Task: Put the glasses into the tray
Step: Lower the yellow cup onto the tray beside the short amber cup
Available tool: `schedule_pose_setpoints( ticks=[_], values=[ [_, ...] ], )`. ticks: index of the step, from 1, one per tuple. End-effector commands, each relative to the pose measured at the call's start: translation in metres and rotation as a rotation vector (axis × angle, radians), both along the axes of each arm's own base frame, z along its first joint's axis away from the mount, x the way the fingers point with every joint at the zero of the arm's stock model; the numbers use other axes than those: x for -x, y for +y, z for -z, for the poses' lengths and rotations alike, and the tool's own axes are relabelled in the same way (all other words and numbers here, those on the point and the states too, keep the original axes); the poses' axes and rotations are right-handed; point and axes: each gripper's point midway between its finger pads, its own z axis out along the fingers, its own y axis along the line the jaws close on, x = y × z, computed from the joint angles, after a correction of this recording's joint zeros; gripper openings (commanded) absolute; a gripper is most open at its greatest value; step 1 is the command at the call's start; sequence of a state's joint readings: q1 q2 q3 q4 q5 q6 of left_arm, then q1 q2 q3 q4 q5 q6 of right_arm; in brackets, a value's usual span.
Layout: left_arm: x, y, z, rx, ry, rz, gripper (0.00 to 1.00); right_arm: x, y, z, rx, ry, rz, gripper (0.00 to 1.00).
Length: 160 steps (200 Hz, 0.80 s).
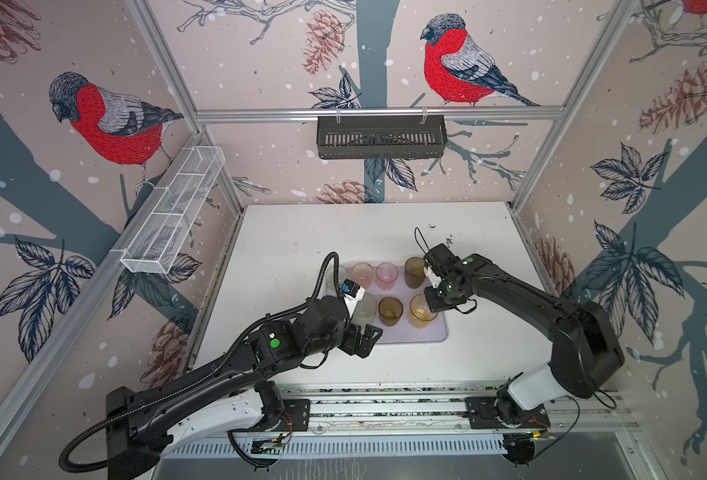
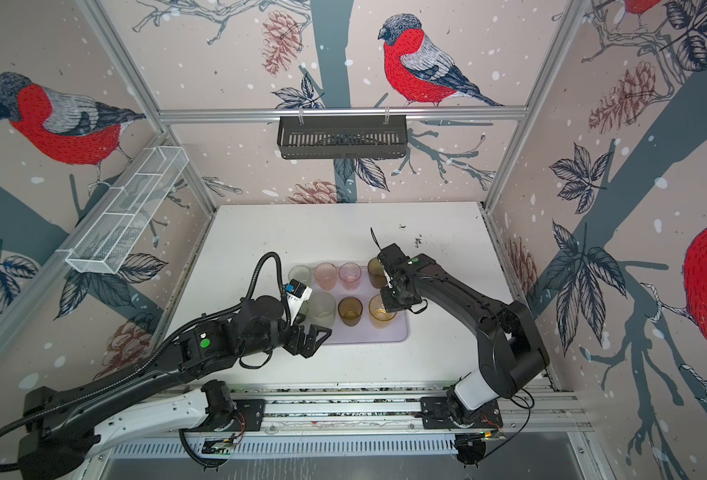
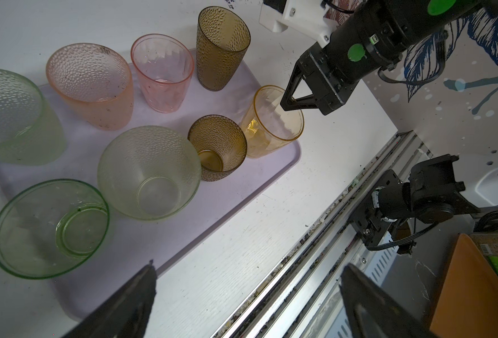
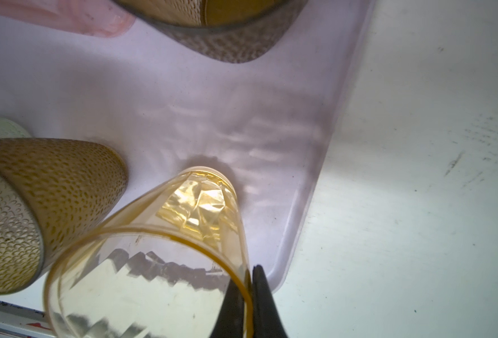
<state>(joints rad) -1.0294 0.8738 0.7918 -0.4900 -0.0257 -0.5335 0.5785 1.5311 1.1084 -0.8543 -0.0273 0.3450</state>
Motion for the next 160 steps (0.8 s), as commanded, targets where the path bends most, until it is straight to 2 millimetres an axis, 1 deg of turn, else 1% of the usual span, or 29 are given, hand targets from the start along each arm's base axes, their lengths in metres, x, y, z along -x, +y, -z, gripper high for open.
schedule_pose_setpoints(
  ticks=[1, 74, 160],
  values=[
    [-0.0012, 0.0015, 0.0000, 0.005, 0.001, -0.014, 0.98, -0.0027, -0.0008, -0.0028, 0.002, -0.017, 0.016, 0.08],
    [-0.0010, 0.0028, -0.0009, 0.006, -0.005, -0.014, 0.98, -0.0039, 0.0011, -0.0040, 0.001, -0.021, 0.015, 0.10],
    [-0.0011, 0.0037, -0.0007, 0.007, -0.005, -0.018, 0.98, -0.0017, 0.0027, 0.0008, -0.002, -0.012, 0.012, 0.10]
  ],
)
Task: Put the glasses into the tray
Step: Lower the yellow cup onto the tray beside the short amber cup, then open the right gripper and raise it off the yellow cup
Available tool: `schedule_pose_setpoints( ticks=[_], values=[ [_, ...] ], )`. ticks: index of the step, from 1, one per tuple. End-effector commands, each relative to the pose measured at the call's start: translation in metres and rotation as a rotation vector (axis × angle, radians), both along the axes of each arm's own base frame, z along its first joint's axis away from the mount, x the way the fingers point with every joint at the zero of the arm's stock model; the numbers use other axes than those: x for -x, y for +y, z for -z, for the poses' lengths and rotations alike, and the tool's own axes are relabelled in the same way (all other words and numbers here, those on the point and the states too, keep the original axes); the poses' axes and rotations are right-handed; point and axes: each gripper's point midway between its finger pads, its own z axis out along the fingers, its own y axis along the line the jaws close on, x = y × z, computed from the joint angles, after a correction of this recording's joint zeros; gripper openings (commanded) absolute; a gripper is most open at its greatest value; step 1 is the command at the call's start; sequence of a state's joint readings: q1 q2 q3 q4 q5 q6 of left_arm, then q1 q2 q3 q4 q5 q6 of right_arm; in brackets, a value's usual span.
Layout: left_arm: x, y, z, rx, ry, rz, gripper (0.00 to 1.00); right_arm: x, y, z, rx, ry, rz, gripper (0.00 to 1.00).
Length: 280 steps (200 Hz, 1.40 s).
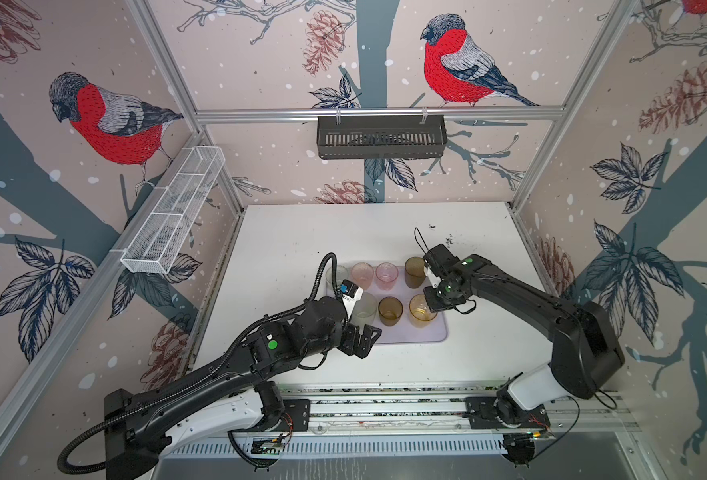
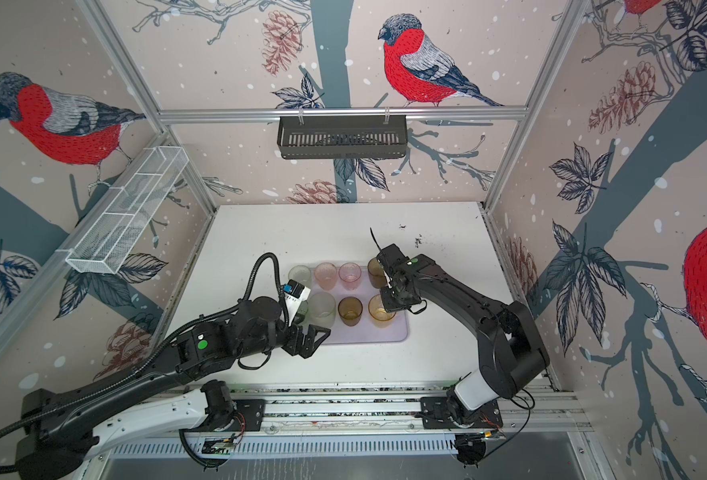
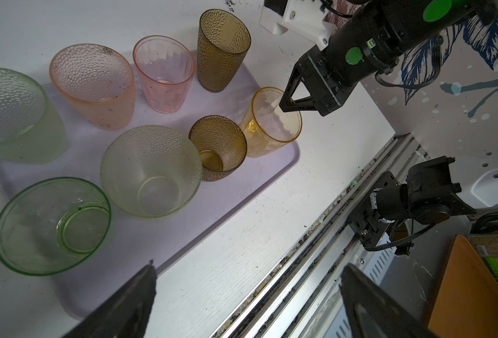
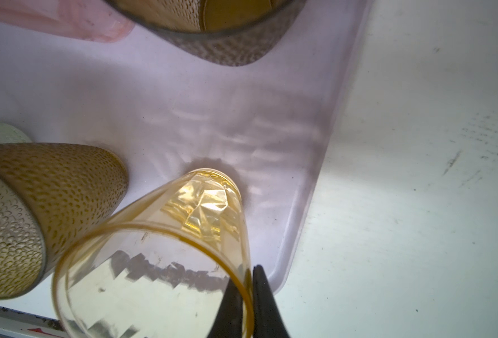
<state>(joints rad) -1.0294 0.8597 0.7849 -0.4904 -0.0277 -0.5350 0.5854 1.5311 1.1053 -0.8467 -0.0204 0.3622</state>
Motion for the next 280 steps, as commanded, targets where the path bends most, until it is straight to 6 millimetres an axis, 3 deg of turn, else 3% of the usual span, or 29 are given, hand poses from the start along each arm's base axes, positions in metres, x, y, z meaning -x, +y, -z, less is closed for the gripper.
schedule_pose_setpoints(
  ticks=[1, 110, 190, 245, 280],
  values=[
    [-0.002, 0.002, 0.000, 0.002, -0.002, -0.015, 0.98, -0.002, 0.001, 0.000, -0.003, -0.008, 0.000, 0.10],
    [-0.002, 0.002, -0.002, 0.006, -0.002, -0.022, 0.97, -0.005, -0.001, -0.010, -0.003, -0.039, 0.013, 0.27],
    [-0.012, 0.015, -0.006, 0.020, 0.003, -0.112, 0.98, -0.019, -0.005, -0.047, -0.024, -0.161, 0.039, 0.30],
    [-0.034, 0.058, 0.002, -0.045, 0.035, -0.330, 0.98, -0.035, -0.016, -0.080, -0.051, -0.273, 0.073, 0.36],
    [-0.038, 0.078, 0.002, -0.059, 0.030, -0.407, 0.98, -0.046, -0.028, -0.104, -0.086, -0.355, 0.113, 0.49]
  ],
)
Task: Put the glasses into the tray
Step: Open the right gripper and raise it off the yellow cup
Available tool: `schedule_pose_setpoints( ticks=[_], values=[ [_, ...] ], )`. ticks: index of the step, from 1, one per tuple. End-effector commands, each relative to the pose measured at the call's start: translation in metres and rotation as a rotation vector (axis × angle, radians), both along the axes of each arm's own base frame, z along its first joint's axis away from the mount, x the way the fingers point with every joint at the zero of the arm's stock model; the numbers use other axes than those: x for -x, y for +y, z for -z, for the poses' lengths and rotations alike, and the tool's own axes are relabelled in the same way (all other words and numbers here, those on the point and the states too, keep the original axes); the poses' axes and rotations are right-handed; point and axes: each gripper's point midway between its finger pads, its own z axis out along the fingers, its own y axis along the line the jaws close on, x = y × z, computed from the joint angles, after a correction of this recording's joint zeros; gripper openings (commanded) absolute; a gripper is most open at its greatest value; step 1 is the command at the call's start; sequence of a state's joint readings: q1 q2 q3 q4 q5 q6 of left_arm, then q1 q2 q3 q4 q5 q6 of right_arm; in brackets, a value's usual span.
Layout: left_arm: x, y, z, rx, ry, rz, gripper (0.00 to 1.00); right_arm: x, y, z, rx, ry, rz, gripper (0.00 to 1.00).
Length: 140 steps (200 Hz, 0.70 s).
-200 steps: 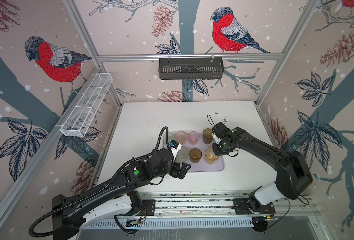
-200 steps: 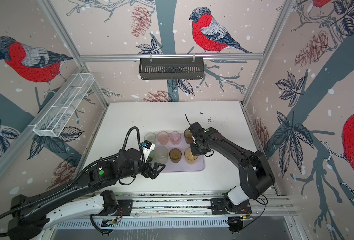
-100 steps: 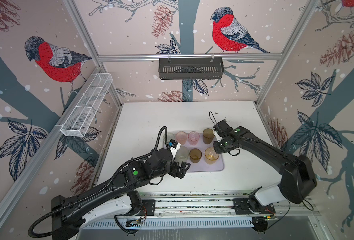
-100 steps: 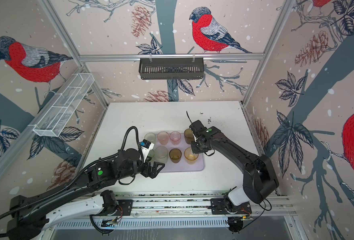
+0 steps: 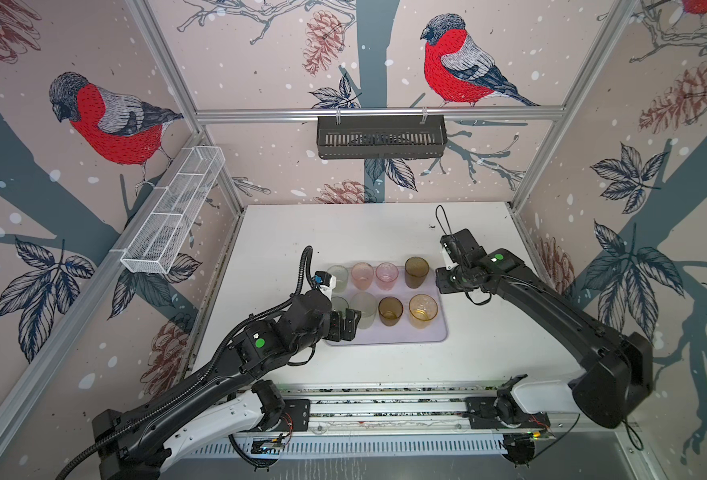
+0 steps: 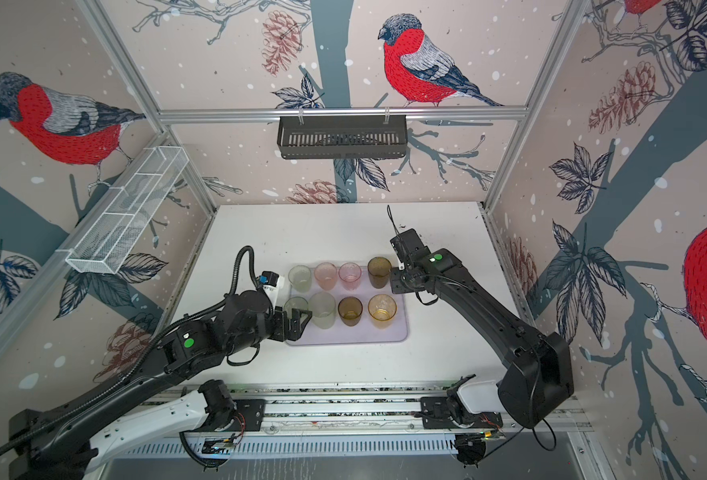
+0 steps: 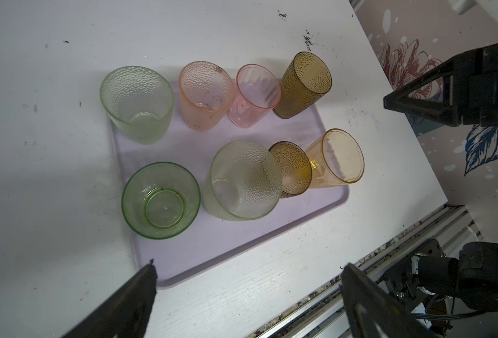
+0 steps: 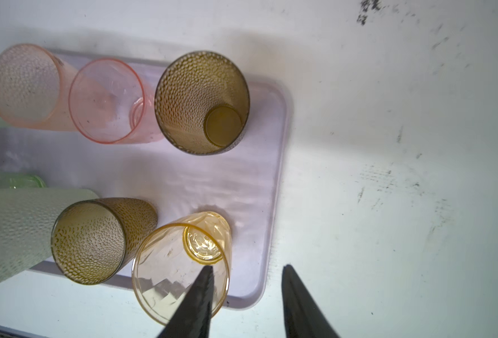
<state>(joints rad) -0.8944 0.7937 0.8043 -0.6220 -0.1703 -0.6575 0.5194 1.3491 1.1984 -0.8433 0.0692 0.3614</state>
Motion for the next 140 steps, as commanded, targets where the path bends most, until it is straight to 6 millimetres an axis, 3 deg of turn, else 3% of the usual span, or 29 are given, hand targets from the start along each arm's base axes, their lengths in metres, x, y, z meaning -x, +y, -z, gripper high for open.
schedule_pose_setpoints(
  ticks=[1, 110, 140],
  values=[
    [-0.003, 0.019, 0.003, -0.033, 0.010, -0.086, 0.98, -0.011, -0.007, -0.018, -0.011, -0.076, 0.019, 0.50],
    [-0.017, 0.062, -0.015, -0.078, -0.068, -0.256, 0.98, -0.032, -0.056, -0.084, -0.133, -0.355, 0.142, 0.76],
    [-0.024, 0.094, -0.014, -0.131, -0.070, -0.394, 0.98, -0.038, -0.068, -0.088, -0.119, -0.386, 0.161, 0.83]
  ],
)
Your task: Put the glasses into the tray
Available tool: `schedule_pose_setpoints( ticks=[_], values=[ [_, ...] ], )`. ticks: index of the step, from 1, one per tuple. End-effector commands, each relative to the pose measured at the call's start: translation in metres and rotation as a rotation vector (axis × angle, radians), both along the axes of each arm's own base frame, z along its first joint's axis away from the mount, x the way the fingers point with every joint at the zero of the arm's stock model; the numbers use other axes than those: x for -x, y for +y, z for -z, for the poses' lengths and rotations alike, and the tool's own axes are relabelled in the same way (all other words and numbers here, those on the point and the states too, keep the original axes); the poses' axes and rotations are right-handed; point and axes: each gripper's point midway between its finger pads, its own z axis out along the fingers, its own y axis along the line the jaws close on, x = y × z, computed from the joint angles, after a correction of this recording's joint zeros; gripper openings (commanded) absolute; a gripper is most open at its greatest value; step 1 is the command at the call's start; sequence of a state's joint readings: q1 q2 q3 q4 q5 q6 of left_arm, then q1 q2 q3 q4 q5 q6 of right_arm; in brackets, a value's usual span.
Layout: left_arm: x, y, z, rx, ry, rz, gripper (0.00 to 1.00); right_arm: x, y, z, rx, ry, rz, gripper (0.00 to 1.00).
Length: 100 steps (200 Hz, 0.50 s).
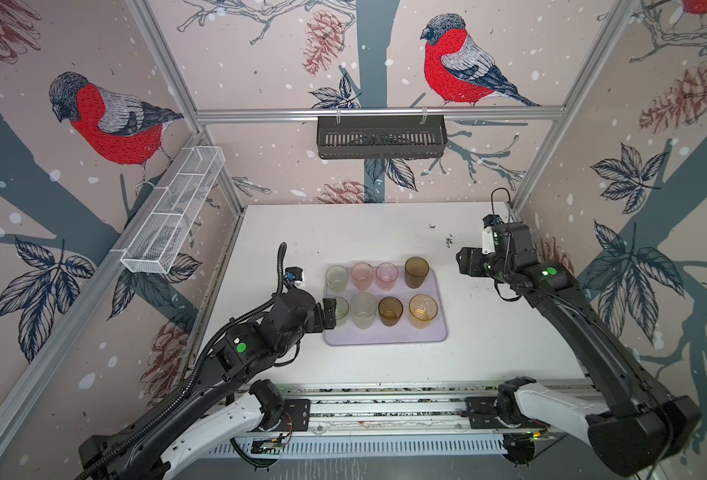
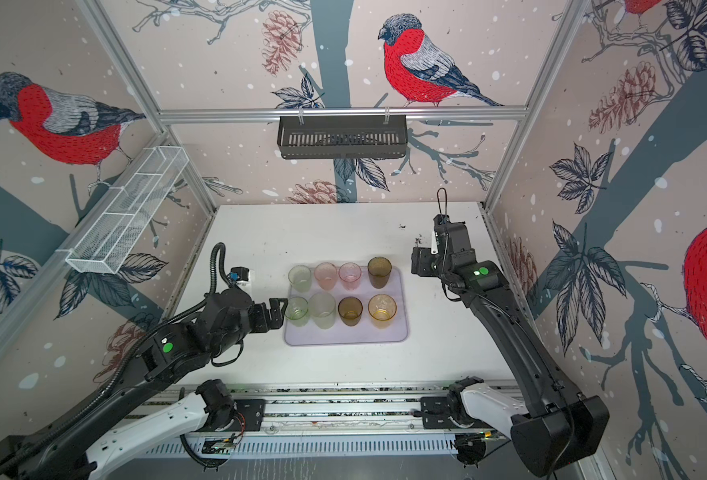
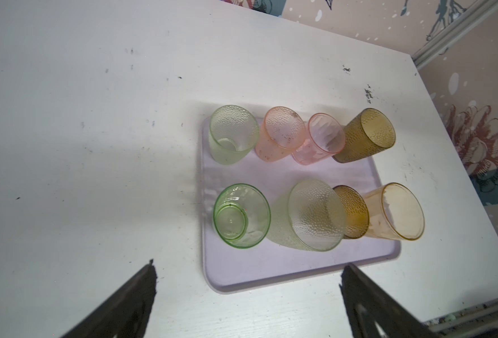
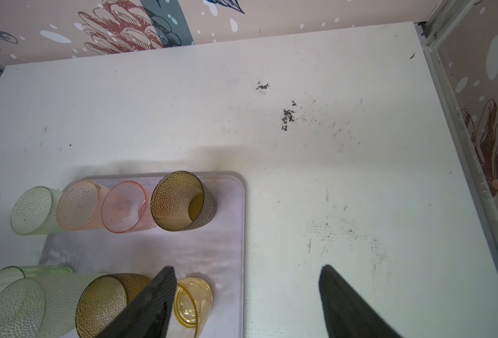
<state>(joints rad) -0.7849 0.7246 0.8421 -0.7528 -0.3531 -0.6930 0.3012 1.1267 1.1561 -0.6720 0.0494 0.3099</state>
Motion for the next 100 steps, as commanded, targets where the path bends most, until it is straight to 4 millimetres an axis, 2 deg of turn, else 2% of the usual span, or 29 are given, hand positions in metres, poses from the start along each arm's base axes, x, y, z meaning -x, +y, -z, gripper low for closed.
schedule_pose_setpoints(
  ticks=[1, 61, 100],
  values=[
    [-0.005, 0.030, 0.000, -0.057, -0.006, -0.128, 0.98, -0.009, -0.006, -0.009, 0.011, -0.060, 0.003, 0.84],
    [-0.019, 0.085, 0.006, -0.122, -0.021, -0.369, 0.98, -0.017, -0.035, -0.008, 0.006, -0.085, 0.065, 0.99],
    [-0.026, 0.107, 0.001, -0.189, -0.057, -0.450, 0.98, -0.022, -0.056, -0.005, -0.037, -0.116, 0.104, 1.00]
  ],
)
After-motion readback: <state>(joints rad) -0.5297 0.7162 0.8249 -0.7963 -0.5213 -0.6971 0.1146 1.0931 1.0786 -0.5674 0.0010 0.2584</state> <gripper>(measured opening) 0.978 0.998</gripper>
